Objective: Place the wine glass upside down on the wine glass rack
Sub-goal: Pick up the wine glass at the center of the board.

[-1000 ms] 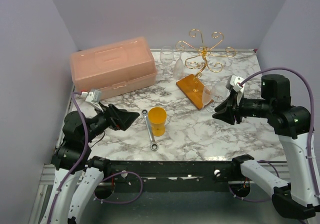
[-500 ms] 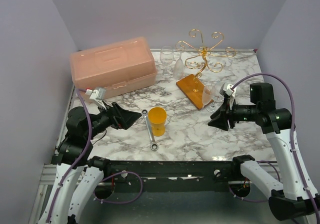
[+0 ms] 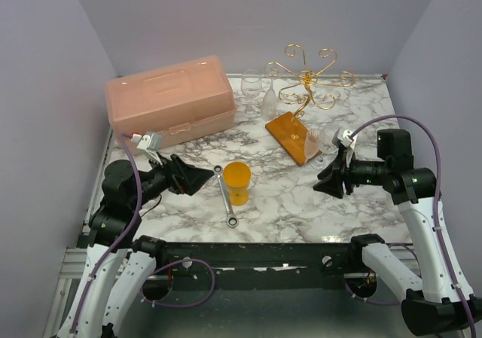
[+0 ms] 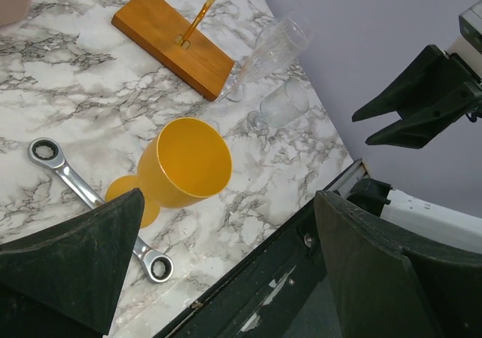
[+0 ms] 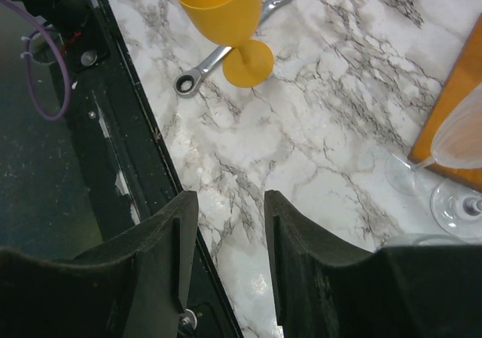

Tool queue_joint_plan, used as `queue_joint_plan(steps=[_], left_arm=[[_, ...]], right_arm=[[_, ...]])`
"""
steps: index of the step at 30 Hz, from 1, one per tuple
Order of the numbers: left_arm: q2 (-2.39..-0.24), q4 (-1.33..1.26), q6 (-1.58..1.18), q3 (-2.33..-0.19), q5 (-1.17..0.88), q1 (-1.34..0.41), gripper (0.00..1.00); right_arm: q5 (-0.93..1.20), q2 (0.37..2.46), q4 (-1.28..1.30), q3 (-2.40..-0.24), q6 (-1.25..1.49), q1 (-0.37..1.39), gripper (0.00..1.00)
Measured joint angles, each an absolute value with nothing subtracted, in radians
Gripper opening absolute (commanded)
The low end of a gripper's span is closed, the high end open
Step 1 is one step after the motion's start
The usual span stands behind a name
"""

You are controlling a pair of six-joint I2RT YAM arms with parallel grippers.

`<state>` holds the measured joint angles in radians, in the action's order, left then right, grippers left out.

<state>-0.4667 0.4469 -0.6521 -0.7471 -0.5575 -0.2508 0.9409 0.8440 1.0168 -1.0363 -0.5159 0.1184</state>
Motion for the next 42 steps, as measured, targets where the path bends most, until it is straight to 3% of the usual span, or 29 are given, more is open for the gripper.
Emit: queue_joint_plan(steps=[16, 42], left_arm=[[-0.672, 0.406, -0.608, -0.761, -0.554, -0.267, 0.98], [-0.746, 0.505, -0.545, -0.859, -0.296, -0.542, 0.99]], right_arm=[[0.950, 0.873, 0.936, -0.975, -0.498, 0.025, 0.48], [0.953, 0.896, 0.882, -0.932, -0.498, 0.024, 0.49]])
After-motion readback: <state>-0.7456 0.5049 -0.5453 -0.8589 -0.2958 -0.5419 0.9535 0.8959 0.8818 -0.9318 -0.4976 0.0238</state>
